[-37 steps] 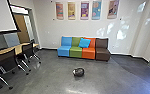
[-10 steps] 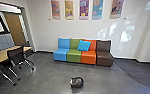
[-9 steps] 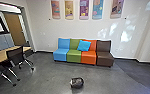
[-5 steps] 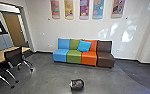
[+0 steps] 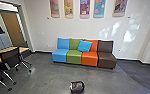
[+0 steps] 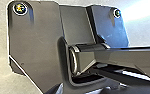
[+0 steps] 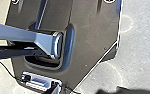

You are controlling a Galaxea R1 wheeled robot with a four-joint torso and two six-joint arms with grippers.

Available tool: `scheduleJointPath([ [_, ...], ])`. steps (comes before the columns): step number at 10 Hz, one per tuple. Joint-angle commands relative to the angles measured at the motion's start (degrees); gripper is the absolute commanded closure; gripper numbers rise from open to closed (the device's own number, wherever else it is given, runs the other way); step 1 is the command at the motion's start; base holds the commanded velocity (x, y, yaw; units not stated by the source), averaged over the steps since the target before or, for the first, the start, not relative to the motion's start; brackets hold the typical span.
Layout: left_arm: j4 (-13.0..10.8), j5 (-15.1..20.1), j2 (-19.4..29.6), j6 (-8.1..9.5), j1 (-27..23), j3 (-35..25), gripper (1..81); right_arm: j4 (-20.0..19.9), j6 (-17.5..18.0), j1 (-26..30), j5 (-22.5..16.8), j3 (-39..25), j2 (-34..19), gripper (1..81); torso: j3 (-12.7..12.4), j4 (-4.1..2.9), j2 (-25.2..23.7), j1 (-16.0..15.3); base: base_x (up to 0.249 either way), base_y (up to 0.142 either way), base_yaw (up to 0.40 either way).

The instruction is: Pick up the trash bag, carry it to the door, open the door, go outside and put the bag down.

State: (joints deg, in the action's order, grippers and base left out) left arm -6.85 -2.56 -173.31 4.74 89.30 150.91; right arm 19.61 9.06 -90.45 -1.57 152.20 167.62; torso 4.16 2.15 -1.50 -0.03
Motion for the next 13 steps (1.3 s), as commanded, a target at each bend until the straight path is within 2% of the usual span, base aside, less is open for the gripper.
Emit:
scheduleJointPath([
  [1,0.35,2.91,0.24,0.09,-2.06,-0.26,1.0,-0.1,0.26,2.69,-3.88,0.02,-0.51,1.0,0.0,0.0,0.0,0.0,0.152,0.0,0.0],
  [13,0.35,3.0,2.27,0.09,-0.83,-0.17,1.0,-0.28,0.43,1.37,-2.91,-1.13,0.72,1.0,0.0,0.0,0.05,-0.05,0.151,0.0,0.0],
])
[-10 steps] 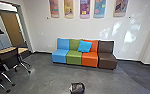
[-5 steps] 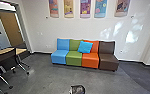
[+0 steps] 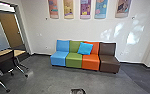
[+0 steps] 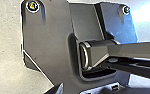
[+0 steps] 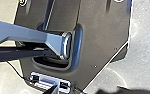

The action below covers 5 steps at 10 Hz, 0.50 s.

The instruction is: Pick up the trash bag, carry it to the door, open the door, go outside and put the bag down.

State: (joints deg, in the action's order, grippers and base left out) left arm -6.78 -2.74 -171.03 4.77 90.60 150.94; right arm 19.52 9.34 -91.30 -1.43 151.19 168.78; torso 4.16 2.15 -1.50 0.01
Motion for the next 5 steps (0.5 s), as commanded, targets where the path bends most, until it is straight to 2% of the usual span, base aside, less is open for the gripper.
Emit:
scheduleJointPath([
  [1,0.19,3.18,-0.01,0.07,-2.13,-0.21,1.0,-0.18,0.15,2.21,-3.06,0.14,-0.52,1.0,0.0,0.0,0.0,-0.01,0.15,0.0,0.0],
  [5,0.19,3.27,-0.54,-0.02,-2.14,-0.12,1.0,-0.18,0.15,2.38,-3.06,0.41,-0.79,1.0,0.0,0.0,0.02,-0.01,0.15,0.0,0.0],
])
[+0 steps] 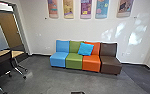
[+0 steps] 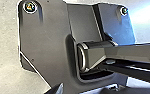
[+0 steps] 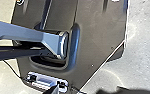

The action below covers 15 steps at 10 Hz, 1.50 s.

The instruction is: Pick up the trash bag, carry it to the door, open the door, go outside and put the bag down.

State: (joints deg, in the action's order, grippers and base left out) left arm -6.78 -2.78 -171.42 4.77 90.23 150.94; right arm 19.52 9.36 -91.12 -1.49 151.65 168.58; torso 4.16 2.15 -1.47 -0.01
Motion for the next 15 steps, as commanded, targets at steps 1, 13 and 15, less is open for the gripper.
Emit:
scheduleJointPath([
  [1,0.19,3.31,-0.24,-0.02,-1.77,-0.12,1.0,-0.18,0.13,2.04,-3.0,-0.05,-0.59,1.0,0.0,0.0,0.0,0.0,0.15,0.0,0.0],
  [13,0.27,3.31,-0.06,0.07,-1.68,-0.12,1.0,0.26,0.04,2.3,-3.0,0.04,-0.59,1.0,0.0,0.0,0.0,-0.02,0.149,-0.051,0.0],
  [15,0.19,3.31,-0.15,0.07,-1.51,-0.12,1.0,0.35,0.04,2.3,-3.0,0.04,-0.59,1.0,0.0,0.0,-0.02,0.01,0.142,0.0,0.0],
])
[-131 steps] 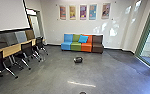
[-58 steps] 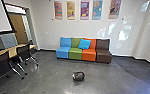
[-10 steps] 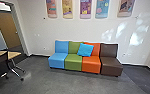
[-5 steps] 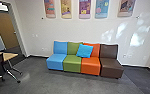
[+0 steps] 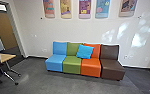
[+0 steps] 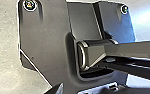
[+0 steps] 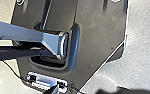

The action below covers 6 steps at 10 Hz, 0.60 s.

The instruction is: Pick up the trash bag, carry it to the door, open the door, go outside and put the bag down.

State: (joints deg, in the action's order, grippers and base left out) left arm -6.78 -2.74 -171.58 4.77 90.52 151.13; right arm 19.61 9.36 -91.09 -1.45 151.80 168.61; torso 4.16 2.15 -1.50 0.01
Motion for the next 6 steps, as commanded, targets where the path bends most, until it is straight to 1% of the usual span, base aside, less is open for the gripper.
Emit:
scheduleJointPath([
  [1,0.19,3.27,-0.08,0.07,-1.79,-0.3,1.0,0.25,0.04,2.27,-3.03,-0.11,-0.7,1.0,0.0,0.0,0.0,-0.01,0.141,0.0,0.0],
  [6,0.1,3.45,-0.52,-0.02,-1.7,-0.3,1.0,0.25,0.04,1.83,-3.03,-0.11,-0.7,1.0,0.0,0.0,0.0,-0.01,0.141,0.0,0.0],
])
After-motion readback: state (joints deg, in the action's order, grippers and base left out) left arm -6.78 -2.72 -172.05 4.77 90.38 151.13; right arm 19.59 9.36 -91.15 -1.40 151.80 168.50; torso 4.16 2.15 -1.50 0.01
